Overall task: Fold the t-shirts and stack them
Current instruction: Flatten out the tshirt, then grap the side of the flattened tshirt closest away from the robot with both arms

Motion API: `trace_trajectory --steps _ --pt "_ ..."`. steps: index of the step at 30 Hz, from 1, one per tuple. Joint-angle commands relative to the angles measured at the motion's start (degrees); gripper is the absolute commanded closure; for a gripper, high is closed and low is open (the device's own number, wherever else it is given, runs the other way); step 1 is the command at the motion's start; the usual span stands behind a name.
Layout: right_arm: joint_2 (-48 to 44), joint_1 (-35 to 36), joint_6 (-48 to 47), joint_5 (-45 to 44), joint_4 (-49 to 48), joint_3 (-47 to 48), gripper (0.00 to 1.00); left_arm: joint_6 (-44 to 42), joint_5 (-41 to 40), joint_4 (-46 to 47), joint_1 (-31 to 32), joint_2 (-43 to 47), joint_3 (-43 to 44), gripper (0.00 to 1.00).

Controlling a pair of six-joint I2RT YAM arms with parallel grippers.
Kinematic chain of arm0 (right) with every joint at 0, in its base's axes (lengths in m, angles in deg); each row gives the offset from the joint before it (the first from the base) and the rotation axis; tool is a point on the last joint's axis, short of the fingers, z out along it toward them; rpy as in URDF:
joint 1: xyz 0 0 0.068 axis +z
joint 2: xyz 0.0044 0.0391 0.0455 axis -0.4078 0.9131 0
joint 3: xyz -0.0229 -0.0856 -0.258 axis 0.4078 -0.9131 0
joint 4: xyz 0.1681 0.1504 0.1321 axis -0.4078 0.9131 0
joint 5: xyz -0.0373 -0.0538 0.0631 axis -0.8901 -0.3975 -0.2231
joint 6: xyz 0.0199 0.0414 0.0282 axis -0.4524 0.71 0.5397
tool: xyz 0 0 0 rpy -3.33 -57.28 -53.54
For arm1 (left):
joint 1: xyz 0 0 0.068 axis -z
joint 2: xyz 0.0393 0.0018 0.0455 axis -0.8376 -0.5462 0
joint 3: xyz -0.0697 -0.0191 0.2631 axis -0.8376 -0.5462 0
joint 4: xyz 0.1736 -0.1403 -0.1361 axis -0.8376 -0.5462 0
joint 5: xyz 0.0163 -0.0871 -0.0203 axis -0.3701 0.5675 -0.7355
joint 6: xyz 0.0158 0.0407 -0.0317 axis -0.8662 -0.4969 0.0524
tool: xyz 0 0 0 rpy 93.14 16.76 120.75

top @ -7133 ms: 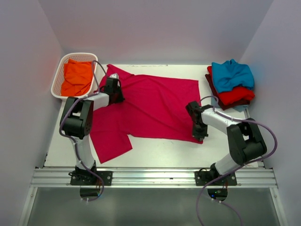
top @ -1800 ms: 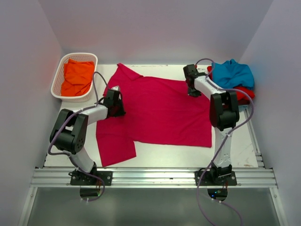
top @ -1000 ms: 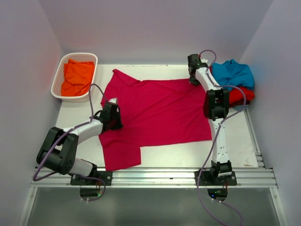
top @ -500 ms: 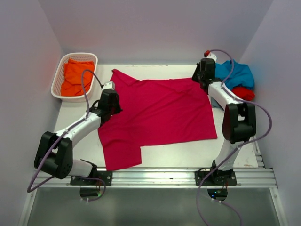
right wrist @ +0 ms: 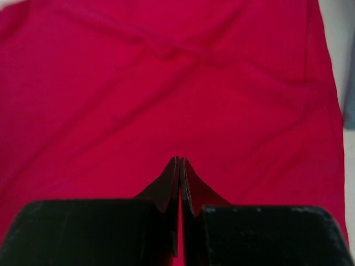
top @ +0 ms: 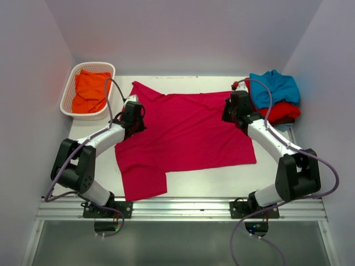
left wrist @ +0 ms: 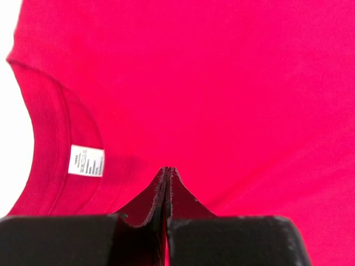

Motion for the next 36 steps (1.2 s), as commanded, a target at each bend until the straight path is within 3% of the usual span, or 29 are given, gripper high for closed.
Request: trace_trajectory --steps 1,11,23,27,29,31,32,33,35,36 --pt "-3.0 -0.1 -0.1 -2.1 4.8 -2.8 1.00 0.1 0.5 1.7 -1.1 -2.0 -0.9 1.00" --pt "-3.6 0.0 -0.8 -0.4 7.3 -5.0 1.00 1.3 1.0 9.0 -4.3 -12.9 0.6 1.00" --pt "-5.8 0.1 -1.0 -1.0 8.4 -6.2 1.00 0.5 6.6 11.7 -10.9 -26.0 11.8 1.00" --pt "-4.9 0.2 -1.0 -1.0 7.5 -7.0 1.00 -0.2 10.8 11.9 -11.5 -24.2 13.3 1.00" --pt "-5.2 0.3 -1.2 -0.7 6.7 -7.9 1.00 -0.8 12.0 14.0 -11.3 -17.7 10.9 0.99" --pt "-5.7 0.2 -1.3 -0.6 6.5 -8.6 1.00 -2.0 11.4 16.1 -10.7 -8.6 6.7 0.84" --pt "-5.9 0.3 -1.4 -0.4 6.5 -8.6 1.00 -2.5 10.5 16.1 -10.3 -5.4 5.5 0.64" --pt "-6.1 0.4 -1.4 -0.4 6.8 -8.8 1.00 -2.7 7.8 14.4 -9.7 -2.5 3.5 0.54" --pt "-7.0 0.9 -1.1 0.2 7.1 -9.1 1.00 -2.7 6.5 11.6 -8.5 5.5 1.9 0.35" --pt "-7.3 0.9 -0.8 0.6 7.4 -9.4 0.98 -2.6 5.2 5.4 -8.1 7.6 1.5 0.32"
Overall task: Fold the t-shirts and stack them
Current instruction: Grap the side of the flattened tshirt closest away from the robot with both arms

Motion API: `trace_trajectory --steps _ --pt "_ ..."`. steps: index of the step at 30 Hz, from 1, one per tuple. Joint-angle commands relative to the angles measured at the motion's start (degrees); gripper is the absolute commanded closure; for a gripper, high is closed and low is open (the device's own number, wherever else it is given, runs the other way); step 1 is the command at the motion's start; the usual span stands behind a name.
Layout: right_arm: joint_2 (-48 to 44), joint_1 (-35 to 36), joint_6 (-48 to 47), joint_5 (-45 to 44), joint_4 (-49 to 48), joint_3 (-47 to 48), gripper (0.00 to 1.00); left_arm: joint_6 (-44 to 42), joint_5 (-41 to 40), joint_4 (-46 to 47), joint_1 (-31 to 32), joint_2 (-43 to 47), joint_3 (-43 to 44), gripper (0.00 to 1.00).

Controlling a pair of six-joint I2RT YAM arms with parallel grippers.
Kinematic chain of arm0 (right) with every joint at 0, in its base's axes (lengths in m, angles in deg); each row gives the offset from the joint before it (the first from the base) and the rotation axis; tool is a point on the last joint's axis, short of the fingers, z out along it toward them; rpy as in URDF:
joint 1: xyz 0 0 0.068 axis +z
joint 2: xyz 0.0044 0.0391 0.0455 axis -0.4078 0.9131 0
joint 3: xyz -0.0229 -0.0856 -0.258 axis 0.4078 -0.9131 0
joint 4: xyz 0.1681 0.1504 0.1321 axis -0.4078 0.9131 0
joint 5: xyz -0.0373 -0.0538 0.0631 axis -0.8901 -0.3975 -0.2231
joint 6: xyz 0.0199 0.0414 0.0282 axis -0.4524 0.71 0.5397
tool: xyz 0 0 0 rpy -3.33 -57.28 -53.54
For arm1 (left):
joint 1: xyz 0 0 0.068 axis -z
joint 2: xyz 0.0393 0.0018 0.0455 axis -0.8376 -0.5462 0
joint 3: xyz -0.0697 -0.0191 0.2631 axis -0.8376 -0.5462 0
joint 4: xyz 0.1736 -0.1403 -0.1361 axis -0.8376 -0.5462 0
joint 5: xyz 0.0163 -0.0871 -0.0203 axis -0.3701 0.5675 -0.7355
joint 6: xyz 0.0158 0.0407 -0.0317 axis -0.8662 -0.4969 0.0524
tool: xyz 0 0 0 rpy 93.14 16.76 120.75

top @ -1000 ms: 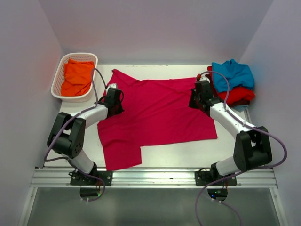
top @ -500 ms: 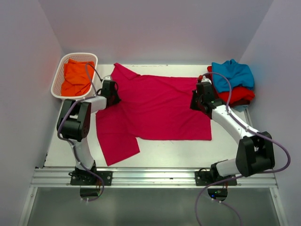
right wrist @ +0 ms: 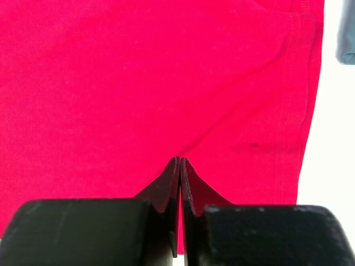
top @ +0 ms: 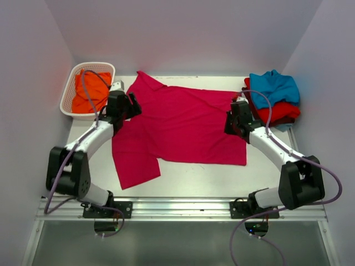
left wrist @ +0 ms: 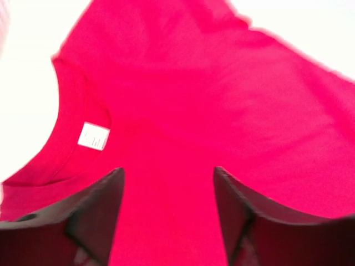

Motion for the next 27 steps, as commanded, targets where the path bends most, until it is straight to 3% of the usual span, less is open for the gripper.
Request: trace_trajectory --steps 1,4,5,9,14,19,27 --pt "-3.8 1.0 -0.2 1.6 -0.9 -1.0 0.94 -1.1 -4.4 -7.4 1.5 13.1 -0.6 0.29" --pt "-4.2 2.3 0.0 2.3 -0.9 -2.0 0.86 0.2 -7.4 -22.4 2.4 18.1 0.6 0.27" --pt "-3.8 2.5 0.1 2.6 -1.0 -2.2 0.79 0.9 -8.7 -27.9 2.8 19.4 0.0 0.27" --pt "-2.3 3.4 1.4 6.5 -1.0 -2.9 0.62 7.2 -9.4 -38.1 5.6 26.1 -4.3 0.27" --pt "-1.4 5.4 1.9 7.8 -0.9 -3.2 0.56 15.8 -10.5 -51.0 7.3 35.1 -11.0 0.25" --pt "-1.8 6.6 2.3 8.0 -0.8 -3.4 0.53 20.3 -6.4 -53.1 7.3 40.6 -16.3 0.25" --pt "-5.7 7.5 3.7 7.1 -0.8 -6.9 0.49 20.5 -3.1 -54.7 7.8 37.3 -20.3 0.26"
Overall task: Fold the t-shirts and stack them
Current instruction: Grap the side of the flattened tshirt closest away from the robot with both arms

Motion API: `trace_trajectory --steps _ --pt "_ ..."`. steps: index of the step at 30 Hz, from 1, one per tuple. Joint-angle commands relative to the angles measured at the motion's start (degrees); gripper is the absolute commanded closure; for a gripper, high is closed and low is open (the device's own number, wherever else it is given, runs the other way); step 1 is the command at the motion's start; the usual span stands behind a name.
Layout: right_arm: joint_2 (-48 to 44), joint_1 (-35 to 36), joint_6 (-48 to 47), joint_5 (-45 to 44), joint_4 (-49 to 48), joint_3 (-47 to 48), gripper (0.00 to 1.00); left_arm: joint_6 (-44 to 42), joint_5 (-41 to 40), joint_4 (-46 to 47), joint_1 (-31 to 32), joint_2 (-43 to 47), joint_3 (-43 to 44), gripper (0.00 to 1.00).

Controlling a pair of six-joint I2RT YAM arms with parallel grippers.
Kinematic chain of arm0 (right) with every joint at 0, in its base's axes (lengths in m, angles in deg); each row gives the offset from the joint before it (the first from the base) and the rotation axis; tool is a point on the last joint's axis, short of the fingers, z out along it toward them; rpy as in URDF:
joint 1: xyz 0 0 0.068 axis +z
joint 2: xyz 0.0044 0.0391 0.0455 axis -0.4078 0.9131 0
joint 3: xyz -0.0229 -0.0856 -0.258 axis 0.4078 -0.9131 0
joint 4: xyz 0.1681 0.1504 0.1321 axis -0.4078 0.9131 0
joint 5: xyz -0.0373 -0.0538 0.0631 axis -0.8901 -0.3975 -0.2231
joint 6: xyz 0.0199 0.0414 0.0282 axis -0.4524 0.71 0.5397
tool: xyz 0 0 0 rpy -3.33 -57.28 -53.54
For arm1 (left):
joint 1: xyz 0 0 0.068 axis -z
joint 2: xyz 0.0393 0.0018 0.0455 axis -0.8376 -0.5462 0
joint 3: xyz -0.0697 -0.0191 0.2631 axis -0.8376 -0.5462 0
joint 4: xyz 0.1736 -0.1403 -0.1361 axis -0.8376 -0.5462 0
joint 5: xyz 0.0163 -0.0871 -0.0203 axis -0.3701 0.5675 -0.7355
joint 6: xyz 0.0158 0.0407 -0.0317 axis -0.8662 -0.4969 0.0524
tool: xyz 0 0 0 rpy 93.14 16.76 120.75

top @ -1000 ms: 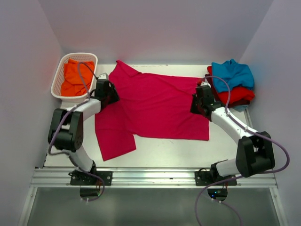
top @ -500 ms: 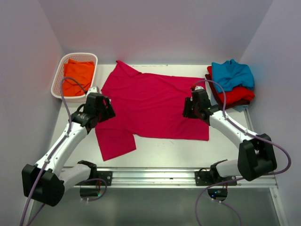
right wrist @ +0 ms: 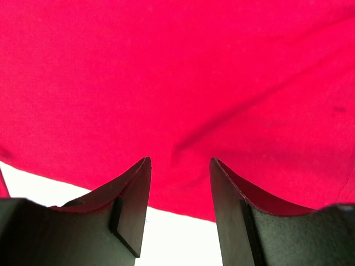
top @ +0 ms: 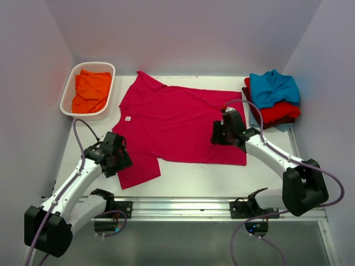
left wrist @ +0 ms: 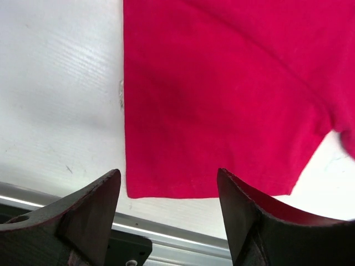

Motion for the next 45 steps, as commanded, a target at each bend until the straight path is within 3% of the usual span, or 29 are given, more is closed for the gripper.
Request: trace_trajectory --steps 1,5,11,15,28,37,45 --pt "-3.0 0.2 1.5 0.1 -0.8 -1.8 0.49 2.5 2.4 -2.1 0.9 -0.4 -1.4 0.27" --pt "-4.0 0.3 1.7 -0.4 -1.3 -3.3 0.48 3.2 1.8 -7.6 3.6 -2.5 3.1 0.27" --pt "-3.3 0.2 1.5 0.0 -2.4 -4.0 0.48 -3.5 2.4 -13.9 3.6 -12.4 9.2 0.27" --pt "-3.0 0.3 1.2 0.1 -2.2 -3.6 0.48 -5.0 9.1 -11.9 3.6 -14.7 7.9 0.30" --pt "-5.7 0.2 1.5 -1.7 -1.2 -5.4 0.47 -6.3 19.7 -7.6 1.3 -24.1 5.8 0.37" --pt "-7.6 0.3 1.5 -3.4 0.1 -5.4 0.47 -7.0 20.9 -5.1 1.3 -25.9 4.3 0.41" --pt "-8.4 0.2 1.5 -2.9 0.3 -5.5 0.47 -7.0 14.2 -3.1 1.1 -25.9 4.4 0.42"
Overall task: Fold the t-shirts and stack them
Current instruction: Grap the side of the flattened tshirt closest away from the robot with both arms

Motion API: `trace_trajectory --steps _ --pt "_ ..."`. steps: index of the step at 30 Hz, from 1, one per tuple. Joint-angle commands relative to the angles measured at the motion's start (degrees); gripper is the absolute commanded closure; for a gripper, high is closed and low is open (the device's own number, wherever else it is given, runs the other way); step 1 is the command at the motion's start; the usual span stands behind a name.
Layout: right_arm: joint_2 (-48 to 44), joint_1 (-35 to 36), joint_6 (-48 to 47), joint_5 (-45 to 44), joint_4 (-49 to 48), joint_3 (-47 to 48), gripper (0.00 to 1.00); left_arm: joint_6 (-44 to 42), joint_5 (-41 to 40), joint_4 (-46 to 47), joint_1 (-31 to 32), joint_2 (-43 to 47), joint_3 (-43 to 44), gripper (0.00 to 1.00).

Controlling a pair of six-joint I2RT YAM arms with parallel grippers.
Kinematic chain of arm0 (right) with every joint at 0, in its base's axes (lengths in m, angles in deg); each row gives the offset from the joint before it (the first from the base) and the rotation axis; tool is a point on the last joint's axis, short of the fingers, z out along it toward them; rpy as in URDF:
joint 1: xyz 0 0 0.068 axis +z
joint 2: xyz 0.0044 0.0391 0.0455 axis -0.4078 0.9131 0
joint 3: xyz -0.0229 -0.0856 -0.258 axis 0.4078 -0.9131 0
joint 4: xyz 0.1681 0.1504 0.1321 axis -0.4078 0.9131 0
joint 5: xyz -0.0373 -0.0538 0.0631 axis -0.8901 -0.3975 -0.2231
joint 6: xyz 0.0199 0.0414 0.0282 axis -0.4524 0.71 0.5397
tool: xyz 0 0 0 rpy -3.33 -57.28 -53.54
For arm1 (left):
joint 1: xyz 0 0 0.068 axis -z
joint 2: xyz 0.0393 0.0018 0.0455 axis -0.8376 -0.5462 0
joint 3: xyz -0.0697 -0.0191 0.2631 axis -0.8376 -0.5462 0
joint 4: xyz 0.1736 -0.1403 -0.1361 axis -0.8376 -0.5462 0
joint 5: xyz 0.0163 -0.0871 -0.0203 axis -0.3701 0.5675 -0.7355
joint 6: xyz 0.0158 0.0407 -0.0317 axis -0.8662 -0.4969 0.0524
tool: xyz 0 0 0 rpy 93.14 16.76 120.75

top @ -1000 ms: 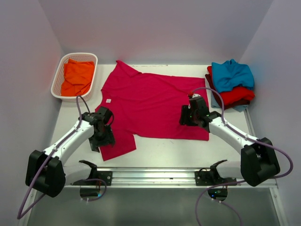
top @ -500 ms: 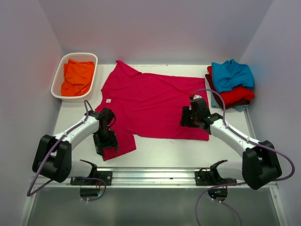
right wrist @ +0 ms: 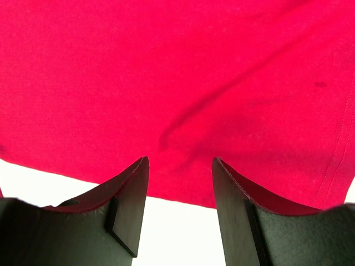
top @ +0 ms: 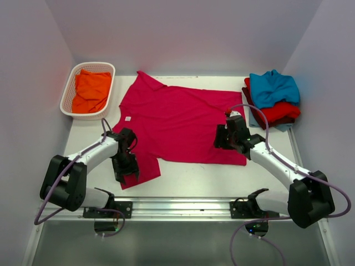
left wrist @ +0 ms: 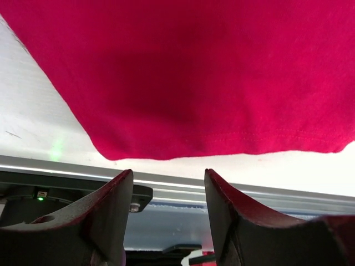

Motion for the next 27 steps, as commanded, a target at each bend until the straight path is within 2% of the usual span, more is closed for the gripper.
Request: trace_trajectory --steps 1,10,14,15,17,21,22,23,27 --pt "-1.5 0.3 0.5 -0.9 0.0 0.0 0.47 -0.7 -3.4 2.7 -0.7 0.3 -0.4 0.43" --pt "-2.4 0.3 0.3 -2.0 1.3 0.1 0.47 -0.9 -3.3 6.4 -1.0 -2.6 -0.8 0.47" --pt "-2.7 0.3 0.9 -4.2 2.8 0.1 0.47 -1.6 -3.5 7.2 -1.0 -3.3 -0.4 0.59" --pt "-2.7 0.2 1.3 -5.0 3.3 0.4 0.47 -1.7 -3.3 7.4 -1.0 -3.7 -0.3 0.70" --pt "-3.0 0.2 1.6 -6.8 4.7 0.7 0.47 -1.9 -2.6 7.9 -1.0 -4.1 -0.5 0.84" --pt "-4.4 0.2 2.3 -8.2 5.6 0.6 0.46 -2.1 -2.3 8.3 -1.0 -4.0 -0.5 0.90" --pt "-4.8 0.1 2.3 -8.3 5.6 0.6 0.46 -2.2 -2.3 8.4 -1.0 -4.0 -0.6 0.90" --pt "-5.0 0.2 2.3 -8.0 5.6 0.6 0.46 -2.2 -2.3 8.4 -1.0 -3.7 -0.7 0.80" --pt "-5.2 0.2 2.4 -7.8 6.0 0.7 0.46 -1.7 -2.1 7.5 -1.0 -2.8 -1.1 0.60"
